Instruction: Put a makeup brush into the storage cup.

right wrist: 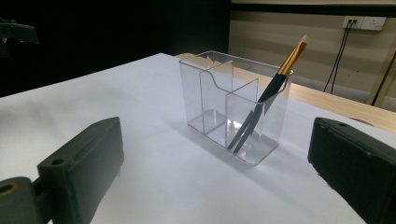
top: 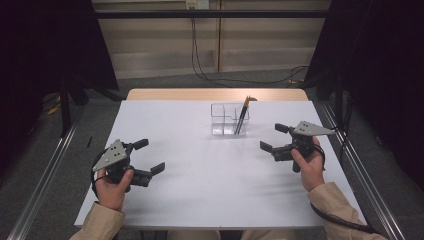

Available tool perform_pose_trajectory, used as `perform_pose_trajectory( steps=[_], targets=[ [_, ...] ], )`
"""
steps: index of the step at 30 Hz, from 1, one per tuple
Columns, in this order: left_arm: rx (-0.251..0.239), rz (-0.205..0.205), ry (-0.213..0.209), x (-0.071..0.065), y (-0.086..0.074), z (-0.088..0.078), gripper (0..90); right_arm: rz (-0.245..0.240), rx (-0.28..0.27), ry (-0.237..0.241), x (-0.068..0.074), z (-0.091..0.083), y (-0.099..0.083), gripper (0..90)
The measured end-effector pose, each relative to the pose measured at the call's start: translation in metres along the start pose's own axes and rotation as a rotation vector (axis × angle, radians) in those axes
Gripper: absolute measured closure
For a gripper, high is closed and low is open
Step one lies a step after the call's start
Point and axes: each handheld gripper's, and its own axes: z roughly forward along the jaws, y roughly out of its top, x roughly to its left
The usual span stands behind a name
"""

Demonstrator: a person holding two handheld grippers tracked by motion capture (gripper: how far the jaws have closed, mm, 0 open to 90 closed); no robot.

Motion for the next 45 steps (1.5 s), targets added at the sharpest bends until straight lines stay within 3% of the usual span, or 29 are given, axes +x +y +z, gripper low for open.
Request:
perform_pose_trajectory(
  steps=[21, 45],
  targets=[
    [0.000, 0.001, 0.002, 0.000, 0.000, 0.000, 0.5, -0.013, 0.020, -0.018, -0.002, -0.027, -0.010, 3.0],
    [-0.001, 0.001, 0.001, 0.000, 0.000, 0.000, 0.4, 0.004, 0.029, -0.026, 0.000, -0.051, -0.019, 3.0]
  ],
)
